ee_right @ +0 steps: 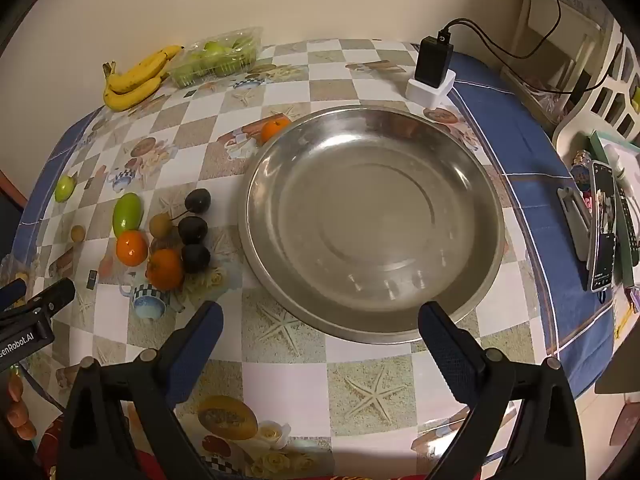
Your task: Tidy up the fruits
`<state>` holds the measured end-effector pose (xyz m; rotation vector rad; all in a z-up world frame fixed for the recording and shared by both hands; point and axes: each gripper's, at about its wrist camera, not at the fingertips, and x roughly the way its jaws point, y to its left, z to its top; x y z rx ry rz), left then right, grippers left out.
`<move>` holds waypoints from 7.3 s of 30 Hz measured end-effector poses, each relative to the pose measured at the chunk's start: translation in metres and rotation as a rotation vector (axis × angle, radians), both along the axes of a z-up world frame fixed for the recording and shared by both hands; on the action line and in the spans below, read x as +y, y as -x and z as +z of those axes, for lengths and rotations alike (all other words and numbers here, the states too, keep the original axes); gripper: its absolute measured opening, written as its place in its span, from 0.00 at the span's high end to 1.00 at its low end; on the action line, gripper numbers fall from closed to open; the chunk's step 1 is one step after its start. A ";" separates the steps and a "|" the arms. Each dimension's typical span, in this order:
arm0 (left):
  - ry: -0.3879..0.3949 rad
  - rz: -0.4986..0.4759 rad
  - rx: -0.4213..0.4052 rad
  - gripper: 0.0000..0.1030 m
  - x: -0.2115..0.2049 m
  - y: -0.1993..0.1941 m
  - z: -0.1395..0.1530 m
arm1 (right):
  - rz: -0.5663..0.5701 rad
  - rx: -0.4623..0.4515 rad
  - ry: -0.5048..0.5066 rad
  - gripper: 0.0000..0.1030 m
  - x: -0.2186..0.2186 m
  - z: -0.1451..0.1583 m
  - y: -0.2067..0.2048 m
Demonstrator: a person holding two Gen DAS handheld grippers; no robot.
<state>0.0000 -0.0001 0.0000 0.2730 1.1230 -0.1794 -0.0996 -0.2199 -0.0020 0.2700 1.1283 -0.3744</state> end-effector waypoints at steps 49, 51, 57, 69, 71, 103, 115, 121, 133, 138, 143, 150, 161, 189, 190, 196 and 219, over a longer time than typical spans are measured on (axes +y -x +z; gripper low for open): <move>0.017 -0.028 -0.022 0.00 -0.007 0.005 0.006 | -0.010 -0.005 -0.009 0.05 0.000 0.002 0.003; 0.018 -0.027 -0.022 0.00 -0.007 0.005 0.006 | -0.010 -0.004 -0.009 0.05 0.000 0.003 0.003; 0.019 -0.027 -0.021 0.00 -0.007 0.005 0.006 | -0.011 -0.004 -0.010 0.05 0.000 0.003 0.003; 0.021 -0.029 -0.020 0.00 -0.006 0.006 0.006 | -0.011 -0.005 -0.011 0.05 -0.001 0.003 0.004; 0.021 -0.028 -0.020 0.00 -0.006 0.005 0.006 | -0.011 -0.005 -0.011 0.05 -0.001 0.002 0.004; 0.152 -0.022 -0.008 0.00 -0.004 -0.014 0.023 | 0.008 -0.039 -0.064 0.05 0.001 0.019 -0.007; 0.216 0.038 0.092 0.00 -0.012 -0.054 0.027 | 0.112 -0.021 -0.197 0.05 0.044 0.019 -0.070; 0.243 0.071 0.178 0.13 -0.018 -0.068 -0.001 | 0.117 0.019 -0.221 0.25 0.051 -0.003 -0.088; 0.282 0.131 0.295 0.36 -0.034 -0.078 -0.050 | 0.058 0.069 -0.302 0.59 0.032 -0.040 -0.104; 0.299 0.141 0.327 0.41 -0.035 -0.077 -0.061 | 0.038 0.092 -0.334 0.60 0.029 -0.051 -0.107; 0.318 0.144 0.338 0.46 -0.038 -0.077 -0.065 | 0.021 0.105 -0.370 0.64 0.028 -0.058 -0.109; 0.336 0.161 0.368 0.53 -0.038 -0.077 -0.073 | 0.010 0.110 -0.411 0.65 0.027 -0.064 -0.108; 0.323 0.166 0.371 0.63 -0.038 -0.076 -0.075 | -0.012 0.107 -0.472 0.65 0.026 -0.064 -0.105; 0.347 0.162 0.231 0.63 -0.031 -0.074 -0.030 | -0.026 -0.023 -0.437 0.74 0.013 -0.017 -0.091; 0.347 0.158 0.218 0.63 -0.033 -0.073 -0.027 | -0.031 -0.027 -0.411 0.74 0.011 -0.014 -0.090; 0.355 0.088 0.158 0.63 -0.053 -0.065 -0.010 | -0.091 -0.021 -0.317 0.74 -0.012 -0.009 -0.085; 0.320 -0.379 0.186 0.63 -0.196 0.003 -0.026 | -0.400 0.003 -0.219 0.74 -0.123 -0.012 -0.028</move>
